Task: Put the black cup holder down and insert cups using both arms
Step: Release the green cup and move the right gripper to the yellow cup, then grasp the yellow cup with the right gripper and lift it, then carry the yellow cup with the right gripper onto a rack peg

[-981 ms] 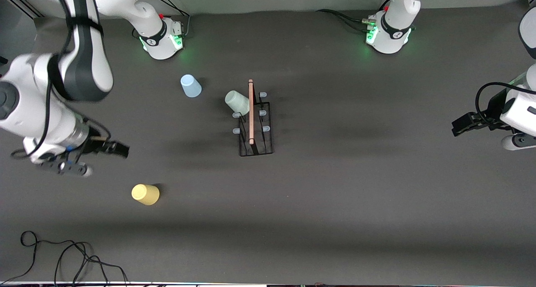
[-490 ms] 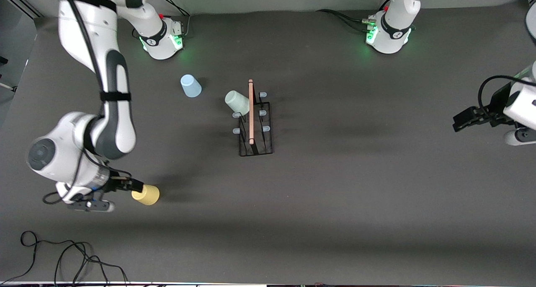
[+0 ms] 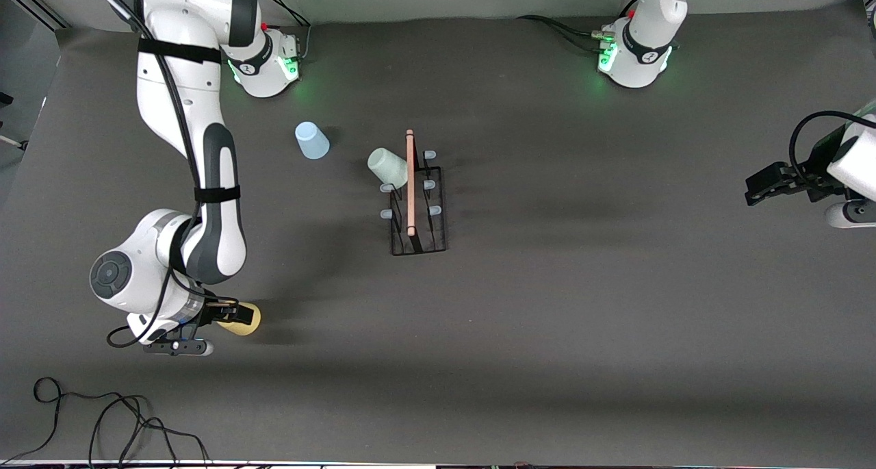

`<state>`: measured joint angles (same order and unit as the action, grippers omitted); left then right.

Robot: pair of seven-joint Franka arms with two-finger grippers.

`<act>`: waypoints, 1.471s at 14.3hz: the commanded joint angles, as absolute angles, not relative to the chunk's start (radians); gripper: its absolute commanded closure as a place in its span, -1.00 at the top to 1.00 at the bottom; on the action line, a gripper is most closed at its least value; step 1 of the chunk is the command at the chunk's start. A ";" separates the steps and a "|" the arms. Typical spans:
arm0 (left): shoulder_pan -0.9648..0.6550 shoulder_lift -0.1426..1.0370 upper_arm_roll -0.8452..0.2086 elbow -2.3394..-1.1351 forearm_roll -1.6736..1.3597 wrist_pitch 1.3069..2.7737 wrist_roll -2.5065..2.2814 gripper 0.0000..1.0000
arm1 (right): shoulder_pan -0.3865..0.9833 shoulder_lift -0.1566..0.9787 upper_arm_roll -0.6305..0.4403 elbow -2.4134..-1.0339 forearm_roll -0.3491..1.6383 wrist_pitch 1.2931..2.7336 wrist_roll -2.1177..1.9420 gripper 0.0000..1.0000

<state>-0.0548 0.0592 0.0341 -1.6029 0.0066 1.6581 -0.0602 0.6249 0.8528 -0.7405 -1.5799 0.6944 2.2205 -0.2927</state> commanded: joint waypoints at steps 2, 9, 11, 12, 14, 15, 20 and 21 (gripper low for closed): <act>-0.058 0.060 0.038 -1.591 0.017 1.628 -0.034 1.00 | 0.611 0.871 -0.735 -1.557 0.723 2.217 -0.328 0.87; -0.052 0.060 0.041 -1.588 0.015 1.624 -0.035 1.00 | 0.641 0.706 -0.778 -1.533 0.617 1.979 -0.244 -0.83; -0.052 0.060 0.041 -1.589 0.017 1.624 -0.035 1.00 | 0.655 0.619 -0.778 -1.497 0.487 1.877 -0.142 -0.96; -0.052 0.060 0.043 -1.589 0.017 1.624 -0.035 1.00 | 0.672 0.580 -0.778 -1.476 0.432 1.806 -0.068 -0.97; -0.052 0.061 0.041 -1.589 0.017 1.624 -0.035 1.00 | 0.721 0.493 -0.778 -1.465 0.376 1.685 0.090 -1.00; -0.052 0.061 0.041 -1.589 0.015 1.628 -0.037 1.00 | 0.747 0.450 -0.778 -1.468 0.365 1.643 0.179 -1.00; -0.052 0.063 0.043 -1.589 0.015 1.635 -0.038 1.00 | 0.941 0.373 -0.778 -1.468 0.350 1.565 0.692 -1.00; -0.052 0.063 0.043 -1.589 0.015 1.637 -0.038 1.00 | 0.997 0.374 -0.778 -1.470 0.348 1.566 0.780 -1.00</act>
